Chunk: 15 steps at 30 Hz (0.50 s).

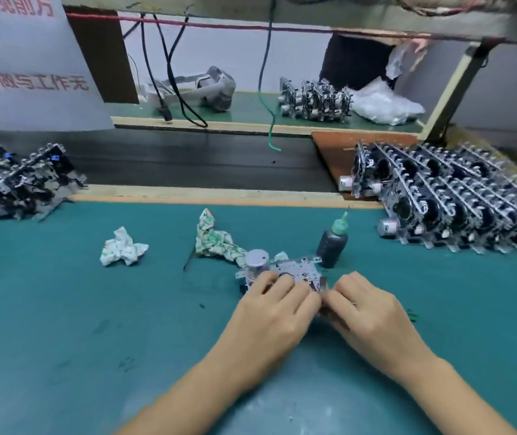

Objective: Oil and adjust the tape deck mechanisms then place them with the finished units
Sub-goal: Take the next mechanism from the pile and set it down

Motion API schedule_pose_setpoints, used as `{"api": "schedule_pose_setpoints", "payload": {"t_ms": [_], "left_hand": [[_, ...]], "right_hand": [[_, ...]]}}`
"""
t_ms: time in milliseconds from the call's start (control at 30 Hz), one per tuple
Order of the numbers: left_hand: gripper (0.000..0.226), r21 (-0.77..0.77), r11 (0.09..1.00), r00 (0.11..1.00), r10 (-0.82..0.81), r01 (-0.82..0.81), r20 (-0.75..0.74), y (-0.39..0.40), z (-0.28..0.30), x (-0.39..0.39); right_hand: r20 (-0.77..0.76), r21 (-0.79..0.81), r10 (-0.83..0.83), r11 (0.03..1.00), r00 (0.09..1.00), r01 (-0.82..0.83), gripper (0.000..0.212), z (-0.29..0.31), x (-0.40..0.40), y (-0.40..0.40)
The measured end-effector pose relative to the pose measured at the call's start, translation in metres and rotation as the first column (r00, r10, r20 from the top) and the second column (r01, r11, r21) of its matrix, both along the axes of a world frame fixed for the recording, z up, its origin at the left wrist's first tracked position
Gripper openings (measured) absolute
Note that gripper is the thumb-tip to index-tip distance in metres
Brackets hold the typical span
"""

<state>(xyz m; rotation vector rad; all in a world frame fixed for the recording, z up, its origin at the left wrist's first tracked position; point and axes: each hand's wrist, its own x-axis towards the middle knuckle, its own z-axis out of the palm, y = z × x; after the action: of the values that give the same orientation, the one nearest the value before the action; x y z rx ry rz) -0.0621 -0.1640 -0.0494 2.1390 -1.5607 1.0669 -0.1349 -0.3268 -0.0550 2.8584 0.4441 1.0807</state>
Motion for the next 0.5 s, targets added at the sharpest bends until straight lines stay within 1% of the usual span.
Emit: {"api": "schedule_pose_setpoints", "payload": {"t_ms": [33,67,100,133,167,200,233,267,300,333,400,500], "left_hand": [[0.022,0.025,0.999,1.0,-0.029,0.029,0.007,-0.001,-0.002,0.003],[0.01,0.073,0.995,0.997,-0.073,0.074,-0.015,0.0,-0.006,0.007],[0.02,0.111,0.989,0.993,-0.087,0.095,-0.078,0.004,-0.009,0.012],[0.049,0.152,0.983,0.983,-0.078,0.104,-0.167,0.008,-0.014,0.019],[0.075,0.173,0.977,0.949,-0.065,0.124,-0.31,0.016,-0.017,0.027],[0.093,0.161,0.977,0.885,-0.05,0.139,-0.462,0.023,-0.019,0.035],[0.104,0.153,0.976,0.798,-0.032,0.154,-0.602,0.028,-0.019,0.04],[0.111,0.143,0.975,0.706,-0.018,0.168,-0.708,0.032,-0.021,0.044],[0.115,0.132,0.973,0.626,-0.015,0.188,-0.78,0.034,-0.024,0.048],[0.116,0.122,0.973,0.576,-0.013,0.196,-0.818,0.034,-0.026,0.05],[0.113,0.094,0.977,0.53,-0.022,0.19,-0.848,0.033,-0.027,0.053],[0.108,0.078,0.978,0.528,-0.037,0.194,-0.848,0.032,-0.026,0.053]], "right_hand": [[-0.023,0.014,0.0,1.0,1.0,0.0,0.017,-0.006,-0.004,-0.002],[-0.051,0.029,0.007,1.0,0.999,-0.005,0.012,-0.011,-0.008,-0.004],[-0.082,0.041,0.017,0.999,0.996,-0.014,0.007,-0.013,-0.011,-0.007],[-0.115,0.056,0.023,0.998,0.993,-0.016,0.003,-0.015,-0.013,-0.01],[-0.148,0.071,0.025,0.997,0.989,-0.015,0.007,-0.015,-0.014,-0.012],[-0.179,0.086,0.031,0.996,0.983,-0.016,0.013,-0.015,-0.015,-0.013],[-0.203,0.1,0.035,0.995,0.979,-0.015,0.018,-0.014,-0.016,-0.014],[-0.215,0.12,0.041,0.993,0.976,-0.015,0.022,-0.013,-0.016,-0.014],[-0.221,0.143,0.044,0.99,0.974,-0.012,0.026,-0.012,-0.016,-0.014],[-0.219,0.166,0.048,0.986,0.975,-0.011,0.029,-0.012,-0.017,-0.013],[-0.21,0.201,0.054,0.98,0.976,-0.012,0.031,-0.012,-0.017,-0.012],[-0.2,0.232,0.053,0.973,0.978,-0.005,0.028,-0.013,-0.015,-0.011]]}}
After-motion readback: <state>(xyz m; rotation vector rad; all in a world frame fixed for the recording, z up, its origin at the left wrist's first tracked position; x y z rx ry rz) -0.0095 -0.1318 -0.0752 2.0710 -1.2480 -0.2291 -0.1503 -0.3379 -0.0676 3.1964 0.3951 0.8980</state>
